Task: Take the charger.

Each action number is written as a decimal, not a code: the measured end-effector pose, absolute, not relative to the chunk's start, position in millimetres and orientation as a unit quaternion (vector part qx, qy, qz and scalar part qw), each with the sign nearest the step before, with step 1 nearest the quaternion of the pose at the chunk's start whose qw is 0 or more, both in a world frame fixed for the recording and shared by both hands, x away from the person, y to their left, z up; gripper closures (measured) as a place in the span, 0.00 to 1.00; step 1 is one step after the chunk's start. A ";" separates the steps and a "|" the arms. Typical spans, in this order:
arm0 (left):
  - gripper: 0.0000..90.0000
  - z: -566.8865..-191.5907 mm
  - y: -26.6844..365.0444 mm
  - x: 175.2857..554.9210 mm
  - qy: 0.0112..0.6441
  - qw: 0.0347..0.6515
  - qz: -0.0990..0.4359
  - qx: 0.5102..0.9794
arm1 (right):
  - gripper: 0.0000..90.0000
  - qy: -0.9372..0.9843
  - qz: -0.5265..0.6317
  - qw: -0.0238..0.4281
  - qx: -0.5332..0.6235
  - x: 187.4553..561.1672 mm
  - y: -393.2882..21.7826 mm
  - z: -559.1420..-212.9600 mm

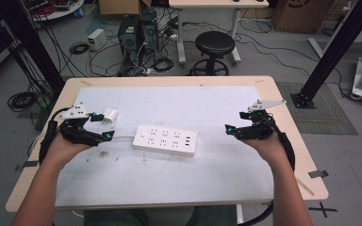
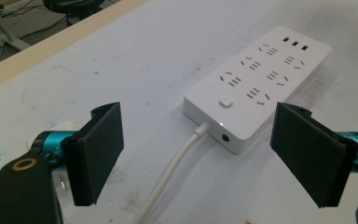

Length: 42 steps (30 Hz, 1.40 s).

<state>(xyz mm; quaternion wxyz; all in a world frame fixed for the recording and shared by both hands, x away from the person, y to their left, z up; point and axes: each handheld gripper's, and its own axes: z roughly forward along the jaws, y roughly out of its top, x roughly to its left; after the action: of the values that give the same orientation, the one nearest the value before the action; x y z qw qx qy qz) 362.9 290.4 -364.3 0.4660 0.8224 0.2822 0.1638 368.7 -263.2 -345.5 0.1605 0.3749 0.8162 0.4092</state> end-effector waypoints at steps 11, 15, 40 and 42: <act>0.19 -366.9 294.3 371.5 0.302 0.458 0.169 0.819 | 0.19 0.818 0.406 0.161 0.374 367.1 -266.6 -348.6; 0.19 -370.3 298.7 378.0 0.318 0.451 0.175 0.815 | 0.19 0.818 0.406 0.163 0.373 367.4 -266.0 -349.1; 0.19 -413.2 307.0 447.0 0.421 0.387 0.176 0.802 | 0.19 0.818 0.398 0.165 0.380 365.9 -257.9 -351.7; 0.19 -418.2 308.9 451.6 0.435 0.382 0.178 0.796 | 0.19 0.818 0.397 0.165 0.381 366.2 -257.6 -352.2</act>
<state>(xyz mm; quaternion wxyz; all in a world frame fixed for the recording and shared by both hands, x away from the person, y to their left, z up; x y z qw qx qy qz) 451.6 308.9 -418.2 0.3822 0.7958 0.4348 0.1779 366.2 -257.6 -352.2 0.1645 0.3812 0.8184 0.3973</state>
